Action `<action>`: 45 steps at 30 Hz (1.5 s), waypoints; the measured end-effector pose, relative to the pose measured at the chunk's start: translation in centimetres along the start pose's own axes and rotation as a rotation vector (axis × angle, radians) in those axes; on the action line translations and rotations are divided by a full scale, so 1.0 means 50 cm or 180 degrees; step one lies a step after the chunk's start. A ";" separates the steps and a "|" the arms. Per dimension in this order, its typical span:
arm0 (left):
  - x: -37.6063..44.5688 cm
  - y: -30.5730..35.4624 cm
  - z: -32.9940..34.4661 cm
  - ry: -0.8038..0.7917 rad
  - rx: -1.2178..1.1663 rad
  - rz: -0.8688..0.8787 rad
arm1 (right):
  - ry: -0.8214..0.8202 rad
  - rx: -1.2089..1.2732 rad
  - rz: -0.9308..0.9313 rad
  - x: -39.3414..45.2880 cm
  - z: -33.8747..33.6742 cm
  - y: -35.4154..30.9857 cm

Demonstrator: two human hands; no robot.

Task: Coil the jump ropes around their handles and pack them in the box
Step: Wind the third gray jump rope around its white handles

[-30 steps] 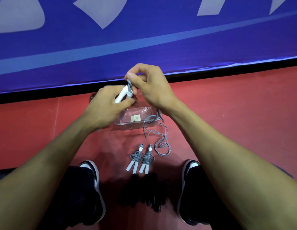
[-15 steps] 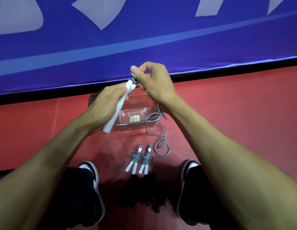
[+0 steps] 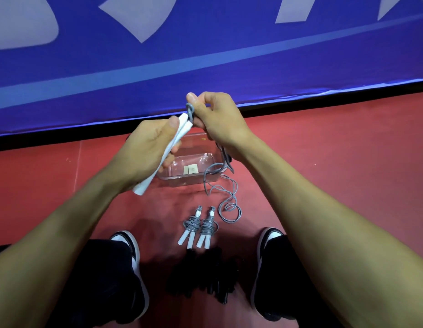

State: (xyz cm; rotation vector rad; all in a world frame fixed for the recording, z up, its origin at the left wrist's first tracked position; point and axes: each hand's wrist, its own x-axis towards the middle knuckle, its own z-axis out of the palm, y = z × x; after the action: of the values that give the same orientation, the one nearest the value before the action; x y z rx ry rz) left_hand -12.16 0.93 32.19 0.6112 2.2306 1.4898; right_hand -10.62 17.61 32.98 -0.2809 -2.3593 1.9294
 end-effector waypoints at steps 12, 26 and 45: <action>0.004 0.001 0.002 -0.0418 -0.0321 -0.0130 | 0.0228 -0.0167 -0.0217 0.008 0.013 0.005; 0.001 0.001 0.013 -0.0263 -0.0698 -0.0309 | 0.0211 -0.0253 -0.0383 0.013 0.020 0.014; 0.017 -0.031 0.000 0.0089 -0.0265 -0.0126 | 0.0005 -0.0961 0.0003 0.008 0.048 0.033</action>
State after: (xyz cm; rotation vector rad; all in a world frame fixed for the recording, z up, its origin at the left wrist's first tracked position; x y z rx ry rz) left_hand -13.06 0.87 30.66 0.5207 2.1761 1.5717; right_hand -11.27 15.70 30.88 -0.3017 -2.6450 1.5658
